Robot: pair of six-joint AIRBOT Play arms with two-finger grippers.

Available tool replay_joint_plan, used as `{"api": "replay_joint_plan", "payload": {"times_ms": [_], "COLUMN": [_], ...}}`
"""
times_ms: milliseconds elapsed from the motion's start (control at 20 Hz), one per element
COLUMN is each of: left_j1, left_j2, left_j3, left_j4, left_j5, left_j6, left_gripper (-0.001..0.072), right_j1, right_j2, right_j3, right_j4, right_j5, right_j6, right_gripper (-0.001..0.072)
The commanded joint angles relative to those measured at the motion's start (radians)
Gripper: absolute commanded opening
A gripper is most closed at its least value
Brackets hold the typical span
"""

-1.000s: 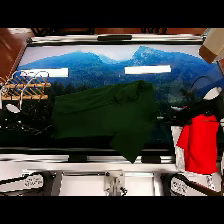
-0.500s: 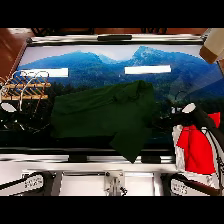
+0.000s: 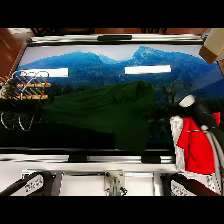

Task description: Fold the shirts.

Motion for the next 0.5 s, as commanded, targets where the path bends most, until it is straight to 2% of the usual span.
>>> {"api": "replay_joint_plan", "payload": {"times_ms": [0,100,200,350,450], "left_j1": [0.002,0.002,0.002,0.002,0.002], "left_j2": [0.218,0.348,0.463,0.602,0.67], "left_j3": [0.301,0.499,0.657,0.735,0.734], "left_j4": [0.022,0.04,0.044,0.044,0.076], "left_j5": [0.113,0.269,0.412,0.446,0.388], "left_j6": [0.003,0.003,-0.008,-0.163,-0.209], "left_gripper": [0.003,0.0031,0.0031,0.0031,0.0031], "right_j1": [-0.014,-0.013,-0.013,-0.013,-0.013], "right_j2": [0.224,0.372,0.489,0.623,0.69], "right_j3": [0.279,0.507,0.685,0.811,0.816], "right_j4": [-0.117,-0.237,-0.224,-0.225,-0.233], "right_j5": [-0.045,-0.187,-0.315,-0.354,-0.321], "right_j6": [-0.119,-0.115,-0.113,-0.082,-0.045], "right_gripper": [0.0074,0.0074,0.0074,0.0074,0.0074]}}
